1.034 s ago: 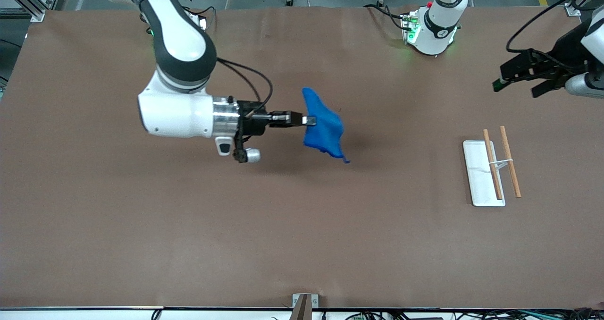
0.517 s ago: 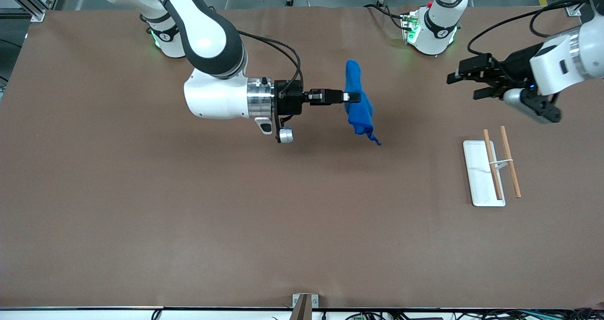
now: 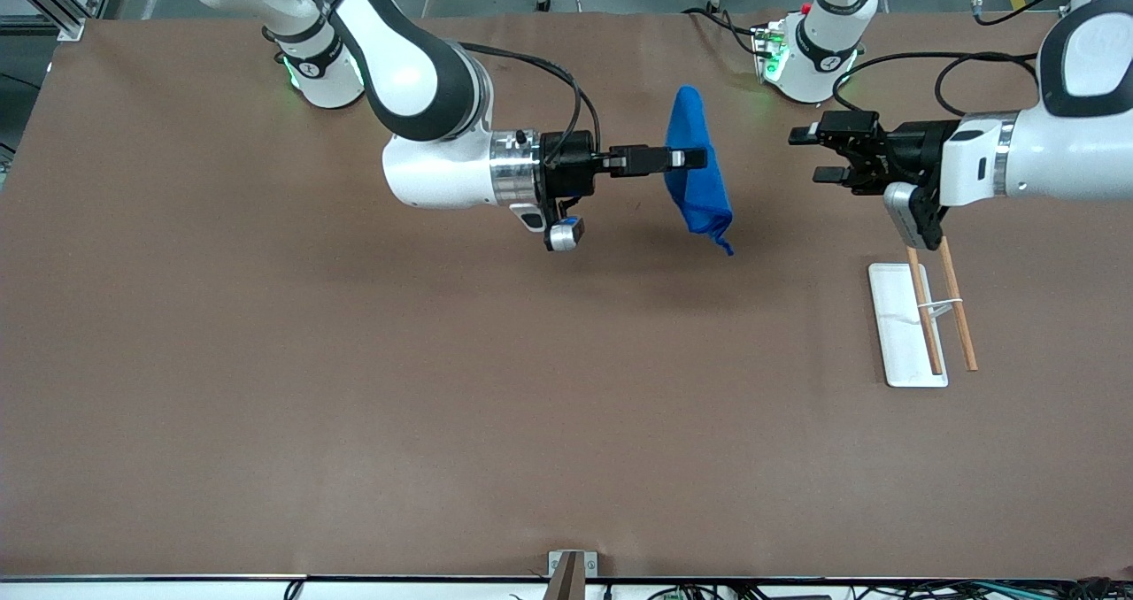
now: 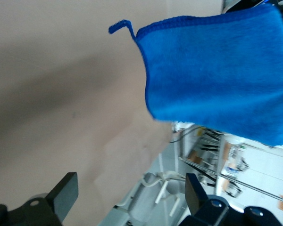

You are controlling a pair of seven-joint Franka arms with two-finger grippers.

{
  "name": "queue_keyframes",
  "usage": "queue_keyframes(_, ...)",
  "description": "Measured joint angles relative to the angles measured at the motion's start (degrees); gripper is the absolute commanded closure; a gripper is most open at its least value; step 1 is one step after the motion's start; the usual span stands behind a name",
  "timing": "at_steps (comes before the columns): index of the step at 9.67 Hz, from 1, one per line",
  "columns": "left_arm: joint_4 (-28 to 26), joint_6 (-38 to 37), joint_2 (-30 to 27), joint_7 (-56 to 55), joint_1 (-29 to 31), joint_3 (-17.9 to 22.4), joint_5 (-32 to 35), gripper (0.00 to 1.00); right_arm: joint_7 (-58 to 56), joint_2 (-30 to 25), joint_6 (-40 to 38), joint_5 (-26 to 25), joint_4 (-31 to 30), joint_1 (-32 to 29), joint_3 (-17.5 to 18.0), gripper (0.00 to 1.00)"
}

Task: Right arm passes towel to left arm to hang
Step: 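Hold the towel out while the left gripper reaches and grasps it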

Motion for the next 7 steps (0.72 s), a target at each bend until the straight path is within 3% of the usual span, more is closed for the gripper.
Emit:
queue_keyframes(4, -2.3, -5.5, 7.7, 10.5, 4.3, 0.3, -13.0, 0.0, -5.3, 0.2, 0.3, 11.7, 0.0, 2.6, 0.0, 0.99)
queue_keyframes(7, -4.9, -6.7, 9.3, 14.8, 4.6, 0.3, -20.8, 0.02, -6.2, 0.2, 0.3, 13.0, 0.0, 3.4, 0.0, 0.99)
